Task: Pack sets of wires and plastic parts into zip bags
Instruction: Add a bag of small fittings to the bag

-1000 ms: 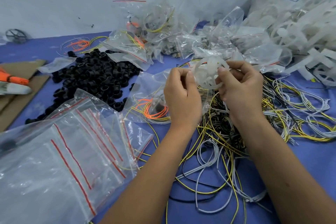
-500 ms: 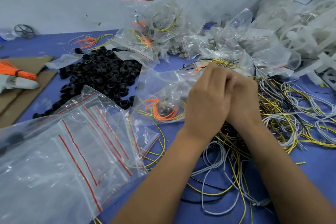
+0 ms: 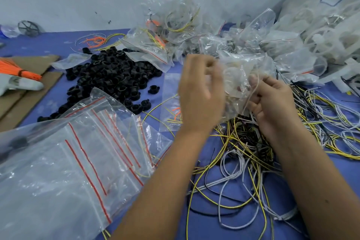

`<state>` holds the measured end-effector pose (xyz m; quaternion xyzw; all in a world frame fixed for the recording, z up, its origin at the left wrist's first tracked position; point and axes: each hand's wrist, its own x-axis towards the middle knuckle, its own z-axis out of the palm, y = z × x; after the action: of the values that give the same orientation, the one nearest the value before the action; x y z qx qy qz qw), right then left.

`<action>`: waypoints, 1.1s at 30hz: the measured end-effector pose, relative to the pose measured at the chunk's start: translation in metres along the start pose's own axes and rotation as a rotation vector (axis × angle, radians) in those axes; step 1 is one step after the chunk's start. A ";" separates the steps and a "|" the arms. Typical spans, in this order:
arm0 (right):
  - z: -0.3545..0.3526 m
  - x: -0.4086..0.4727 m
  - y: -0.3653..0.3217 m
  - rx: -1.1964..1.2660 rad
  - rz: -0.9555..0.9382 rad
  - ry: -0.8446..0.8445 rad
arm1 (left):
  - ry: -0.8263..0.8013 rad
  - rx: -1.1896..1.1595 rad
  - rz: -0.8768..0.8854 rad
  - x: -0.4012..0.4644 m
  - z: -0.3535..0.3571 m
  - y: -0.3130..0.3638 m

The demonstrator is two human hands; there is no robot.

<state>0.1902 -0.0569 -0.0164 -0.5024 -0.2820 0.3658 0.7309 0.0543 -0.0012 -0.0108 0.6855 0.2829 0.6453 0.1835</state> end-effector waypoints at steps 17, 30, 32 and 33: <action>-0.004 0.004 0.005 -0.158 -0.037 0.007 | -0.062 0.230 -0.530 0.022 -0.041 -0.082; 0.001 -0.001 0.014 -0.580 -0.321 -0.161 | -0.193 0.545 -0.175 -0.015 0.012 0.006; 0.004 -0.001 0.017 -0.621 -0.345 -0.197 | -0.165 0.590 -0.210 -0.014 0.012 0.004; 0.006 -0.002 0.018 -0.633 -0.345 -0.214 | -0.150 0.599 -0.230 -0.013 0.011 0.004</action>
<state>0.1801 -0.0512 -0.0317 -0.6077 -0.5362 0.1825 0.5567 0.0655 -0.0113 -0.0201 0.7181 0.5215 0.4561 0.0658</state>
